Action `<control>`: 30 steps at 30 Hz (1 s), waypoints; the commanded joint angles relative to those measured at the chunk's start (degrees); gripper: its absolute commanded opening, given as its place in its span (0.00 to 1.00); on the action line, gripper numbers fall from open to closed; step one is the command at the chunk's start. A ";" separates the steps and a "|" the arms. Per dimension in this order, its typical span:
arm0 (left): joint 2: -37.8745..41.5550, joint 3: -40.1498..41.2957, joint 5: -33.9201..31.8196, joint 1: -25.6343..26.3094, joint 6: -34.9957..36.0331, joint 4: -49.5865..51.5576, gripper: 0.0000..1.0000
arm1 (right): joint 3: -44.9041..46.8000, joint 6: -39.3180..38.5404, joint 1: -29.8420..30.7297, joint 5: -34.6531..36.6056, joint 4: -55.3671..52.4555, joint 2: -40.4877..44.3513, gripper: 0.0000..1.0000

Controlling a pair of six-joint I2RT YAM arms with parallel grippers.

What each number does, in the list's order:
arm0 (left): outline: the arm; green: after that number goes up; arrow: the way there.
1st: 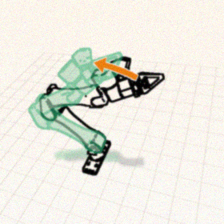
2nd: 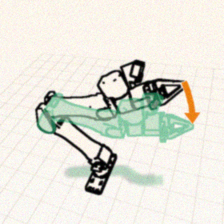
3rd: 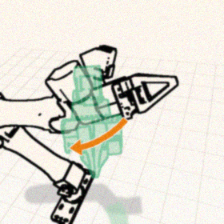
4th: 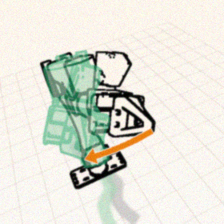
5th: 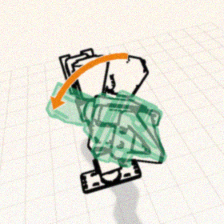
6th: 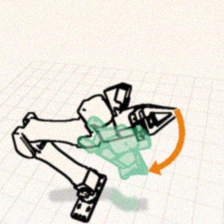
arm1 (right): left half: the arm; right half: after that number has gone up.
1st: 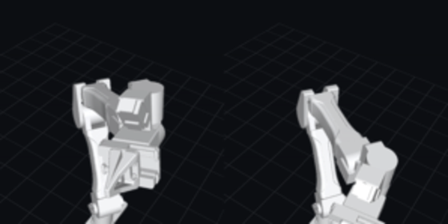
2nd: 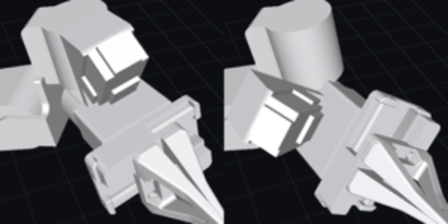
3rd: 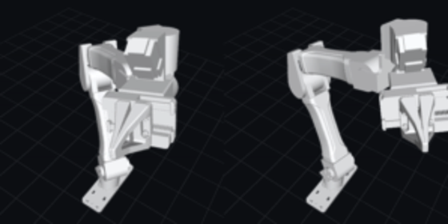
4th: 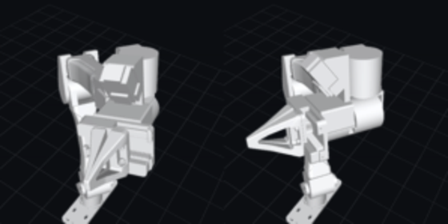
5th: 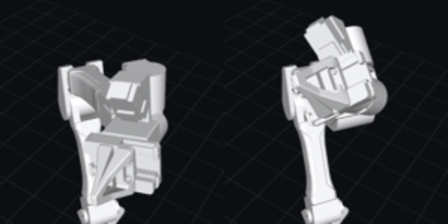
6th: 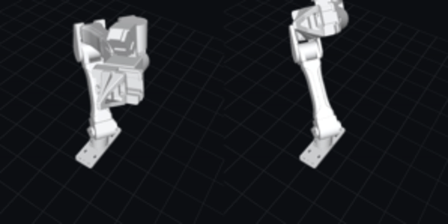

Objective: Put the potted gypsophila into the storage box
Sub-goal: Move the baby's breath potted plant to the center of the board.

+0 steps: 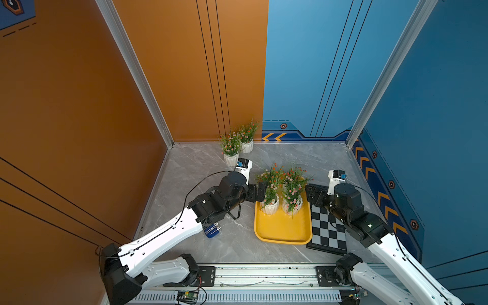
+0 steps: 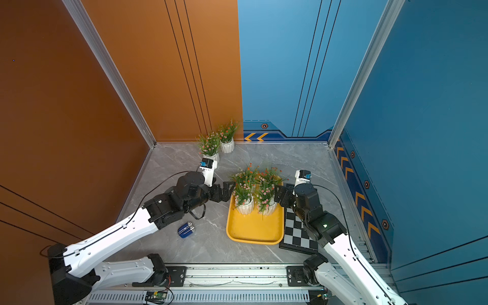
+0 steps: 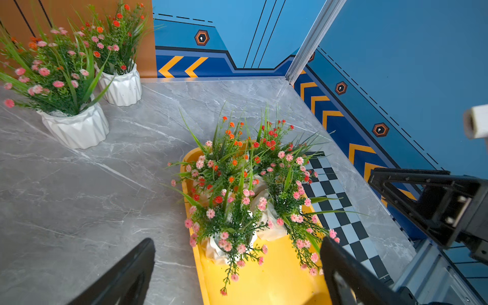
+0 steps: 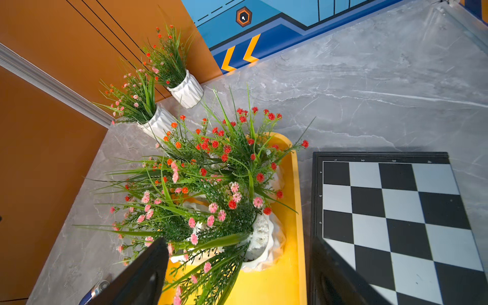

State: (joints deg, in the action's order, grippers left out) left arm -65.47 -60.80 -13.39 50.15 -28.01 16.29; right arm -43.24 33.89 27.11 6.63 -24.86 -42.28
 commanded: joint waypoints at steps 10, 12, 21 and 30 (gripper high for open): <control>0.08 -1.76 -11.05 1.24 -5.63 4.44 0.98 | -1.07 -2.33 0.40 1.73 -0.01 0.16 0.91; 0.32 -1.52 -12.98 1.08 -5.66 4.80 0.98 | -1.85 -2.34 0.40 1.75 0.12 -0.87 0.91; 3.14 0.67 -11.44 -2.95 -2.20 0.60 0.98 | -9.57 -5.28 1.00 4.14 2.51 -9.74 1.00; 4.01 2.24 -0.96 -14.59 -0.39 -2.11 0.98 | -23.71 -9.50 2.05 4.98 3.33 -25.28 1.00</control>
State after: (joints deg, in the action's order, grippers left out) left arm -61.04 -58.06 -18.72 37.71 -30.52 14.09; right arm -62.92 27.22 28.60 9.82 -22.46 -64.40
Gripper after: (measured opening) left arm 0.982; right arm 0.998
